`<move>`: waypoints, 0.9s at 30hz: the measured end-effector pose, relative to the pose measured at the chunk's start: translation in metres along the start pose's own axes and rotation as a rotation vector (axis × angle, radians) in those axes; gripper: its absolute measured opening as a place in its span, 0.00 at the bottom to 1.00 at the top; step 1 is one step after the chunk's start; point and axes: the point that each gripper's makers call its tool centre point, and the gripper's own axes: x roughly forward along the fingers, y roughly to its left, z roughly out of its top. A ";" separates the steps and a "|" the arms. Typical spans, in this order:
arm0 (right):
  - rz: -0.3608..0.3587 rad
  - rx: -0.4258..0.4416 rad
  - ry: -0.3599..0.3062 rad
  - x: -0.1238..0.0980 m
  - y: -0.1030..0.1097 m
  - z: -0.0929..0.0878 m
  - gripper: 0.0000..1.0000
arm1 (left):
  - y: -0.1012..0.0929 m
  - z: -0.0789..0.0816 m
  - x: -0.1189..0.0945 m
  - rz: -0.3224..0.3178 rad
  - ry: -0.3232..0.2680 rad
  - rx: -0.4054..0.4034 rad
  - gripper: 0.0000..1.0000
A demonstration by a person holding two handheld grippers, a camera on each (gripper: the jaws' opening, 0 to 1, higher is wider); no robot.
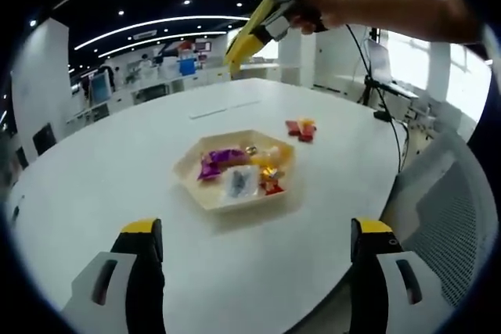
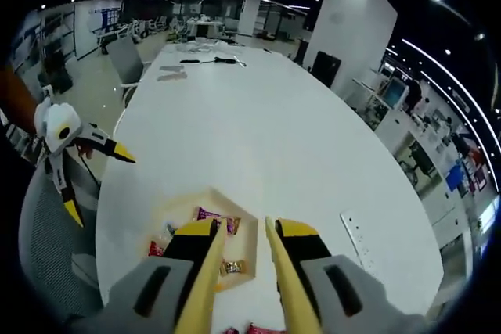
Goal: Place the target food into the container with the food tongs after gripping and lifting it, then release it inside without dropping or visibly crushing the food.
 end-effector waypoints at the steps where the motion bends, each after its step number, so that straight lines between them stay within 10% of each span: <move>1: 0.000 0.005 -0.001 -0.002 0.000 -0.001 0.28 | 0.000 0.000 0.000 0.001 -0.002 0.001 0.96; 27: -0.048 0.048 0.021 -0.057 -0.012 -0.079 0.29 | 0.000 0.004 0.000 -0.013 -0.026 -0.036 0.99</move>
